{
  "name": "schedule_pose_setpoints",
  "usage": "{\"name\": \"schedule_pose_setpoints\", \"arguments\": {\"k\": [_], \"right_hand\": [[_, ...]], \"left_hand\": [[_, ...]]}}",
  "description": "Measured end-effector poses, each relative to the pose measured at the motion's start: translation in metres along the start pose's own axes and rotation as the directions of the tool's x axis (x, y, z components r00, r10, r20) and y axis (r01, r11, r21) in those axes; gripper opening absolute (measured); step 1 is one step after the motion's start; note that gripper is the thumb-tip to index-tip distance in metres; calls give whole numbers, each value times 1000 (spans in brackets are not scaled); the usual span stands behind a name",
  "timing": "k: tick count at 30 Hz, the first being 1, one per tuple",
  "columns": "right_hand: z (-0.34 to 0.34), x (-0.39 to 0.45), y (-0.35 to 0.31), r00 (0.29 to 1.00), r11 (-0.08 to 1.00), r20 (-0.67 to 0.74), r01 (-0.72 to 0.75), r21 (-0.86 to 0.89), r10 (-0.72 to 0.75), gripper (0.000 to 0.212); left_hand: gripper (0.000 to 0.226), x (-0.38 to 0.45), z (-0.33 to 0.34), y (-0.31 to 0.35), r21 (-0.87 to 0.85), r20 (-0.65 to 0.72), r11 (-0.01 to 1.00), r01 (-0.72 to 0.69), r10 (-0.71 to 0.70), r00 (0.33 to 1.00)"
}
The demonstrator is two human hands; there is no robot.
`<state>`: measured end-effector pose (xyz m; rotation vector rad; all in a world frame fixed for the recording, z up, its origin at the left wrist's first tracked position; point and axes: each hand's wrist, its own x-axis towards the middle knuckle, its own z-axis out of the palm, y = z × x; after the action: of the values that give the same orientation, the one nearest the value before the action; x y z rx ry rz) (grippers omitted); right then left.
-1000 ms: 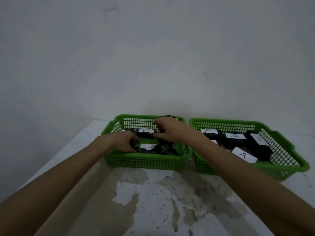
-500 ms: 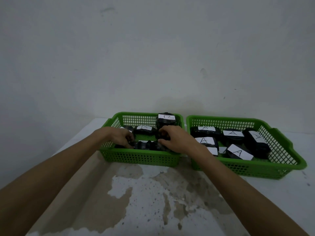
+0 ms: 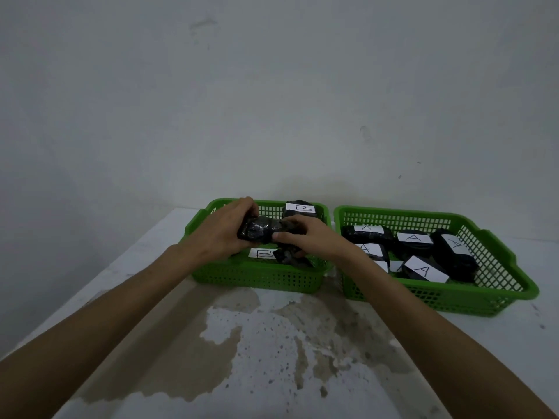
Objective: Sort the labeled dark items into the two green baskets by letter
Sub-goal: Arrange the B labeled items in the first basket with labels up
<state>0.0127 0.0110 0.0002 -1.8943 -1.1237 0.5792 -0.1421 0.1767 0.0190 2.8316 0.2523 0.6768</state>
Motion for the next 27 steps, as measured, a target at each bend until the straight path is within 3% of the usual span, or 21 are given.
{"name": "schedule_pose_setpoints", "arguments": {"k": [4, 6, 8, 11, 14, 21, 27], "right_hand": [[4, -7, 1, 998, 998, -36, 44, 48, -42, 53], [7, -11, 2, 988, 993, -102, 109, -37, -113, 56], [12, -14, 4, 968, 978, -162, 174, -116, -192, 60], [18, -17, 7, 935, 961, -238, 233, -147, -263, 63], [25, -17, 11, 903, 941, -281, 280, -188, -325, 65], [38, -17, 20, 875, 895, -268, 315, -316, -402, 82], [40, -4, 12, 890, 871, -228, 282, -403, -394, 69]], "left_hand": [[62, -10, 4, 1, 75, -69, 997, -29, 34, 997], [75, -19, 4, -2, 37, -75, 999, 0, 3, 997], [83, -27, 3, -3, -99, -81, 992, 78, -87, 993], [73, -36, 2, -12, -337, -50, 917, 214, -245, 968], [62, -41, 4, -21, -430, -38, 868, 249, -293, 955], [62, -49, 21, -20, -339, -220, 937, 83, -165, 961], [67, -44, 24, -36, -331, -216, 940, 87, -165, 962]]}}
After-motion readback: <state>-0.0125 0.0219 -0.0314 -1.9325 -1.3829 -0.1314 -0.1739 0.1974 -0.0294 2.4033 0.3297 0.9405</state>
